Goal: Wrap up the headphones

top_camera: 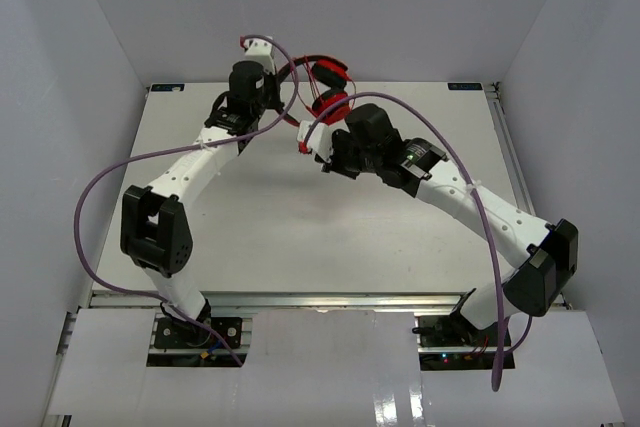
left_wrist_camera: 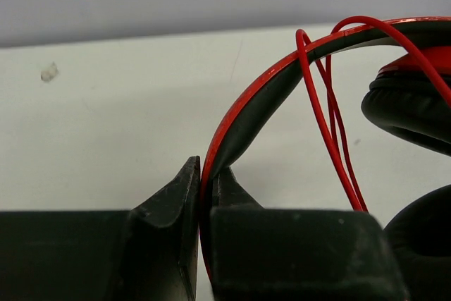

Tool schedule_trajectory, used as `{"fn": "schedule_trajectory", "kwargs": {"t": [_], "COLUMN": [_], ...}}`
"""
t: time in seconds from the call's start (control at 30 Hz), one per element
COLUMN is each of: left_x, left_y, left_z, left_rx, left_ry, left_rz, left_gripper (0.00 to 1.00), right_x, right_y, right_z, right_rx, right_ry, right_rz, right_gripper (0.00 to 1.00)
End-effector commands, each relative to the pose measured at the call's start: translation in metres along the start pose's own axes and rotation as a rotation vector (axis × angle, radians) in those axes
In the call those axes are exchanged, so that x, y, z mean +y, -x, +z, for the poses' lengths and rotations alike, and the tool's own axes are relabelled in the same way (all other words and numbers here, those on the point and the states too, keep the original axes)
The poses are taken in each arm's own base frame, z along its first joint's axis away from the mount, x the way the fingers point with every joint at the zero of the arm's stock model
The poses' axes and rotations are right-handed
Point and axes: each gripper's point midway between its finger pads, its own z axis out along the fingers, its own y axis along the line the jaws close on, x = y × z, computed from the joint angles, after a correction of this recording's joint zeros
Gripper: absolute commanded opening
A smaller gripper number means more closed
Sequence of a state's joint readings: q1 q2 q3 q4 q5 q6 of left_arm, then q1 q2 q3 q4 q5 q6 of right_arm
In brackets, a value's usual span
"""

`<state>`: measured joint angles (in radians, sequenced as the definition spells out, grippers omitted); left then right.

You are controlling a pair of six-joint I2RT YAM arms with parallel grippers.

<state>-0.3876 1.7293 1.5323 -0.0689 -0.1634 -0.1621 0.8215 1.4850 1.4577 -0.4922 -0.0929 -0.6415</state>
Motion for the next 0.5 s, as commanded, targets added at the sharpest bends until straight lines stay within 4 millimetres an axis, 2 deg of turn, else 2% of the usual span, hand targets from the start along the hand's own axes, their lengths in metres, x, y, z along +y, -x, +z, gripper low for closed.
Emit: {"fn": "schedule_trajectory", "kwargs": {"t": [0.0, 0.03, 0.13, 0.23, 0.37, 0.47], "left_x": [-0.006, -0.007, -0.009, -0.024, -0.06, -0.078], "left_y": [-0.045, -0.052, -0.095, -0.115, -0.132, -0.136], "left_z": [0.0, 0.0, -0.007, -0.016, -0.038, -0.054], "left_rx": [0.087, 0.103, 0.19, 0.233, 0.285, 0.307], "left_ry": [-0.048, -0.057, -0.105, -0.194, -0.401, -0.501], "left_rz": [0.117, 0.127, 0.182, 0.183, 0.167, 0.158], "left_gripper": [0.0, 0.0, 0.0, 0.0, 0.0, 0.0], "right_x": [-0.047, -0.053, -0.067, -0.076, -0.085, -0.08], "right_y": [-0.063, -0.067, -0.078, -0.084, -0.063, -0.048], "right_z": [-0.047, -0.051, -0.063, -0.064, -0.051, -0.04], "right_rx": [0.433, 0.472, 0.564, 0.621, 0.483, 0.351], "right_ry": [-0.213, -0.235, -0.303, -0.348, -0.409, -0.389], "right_rz": [-0.283, -0.317, -0.419, -0.477, -0.477, -0.425], "right_gripper": [0.08, 0.08, 0.08, 0.08, 0.08, 0.08]}}
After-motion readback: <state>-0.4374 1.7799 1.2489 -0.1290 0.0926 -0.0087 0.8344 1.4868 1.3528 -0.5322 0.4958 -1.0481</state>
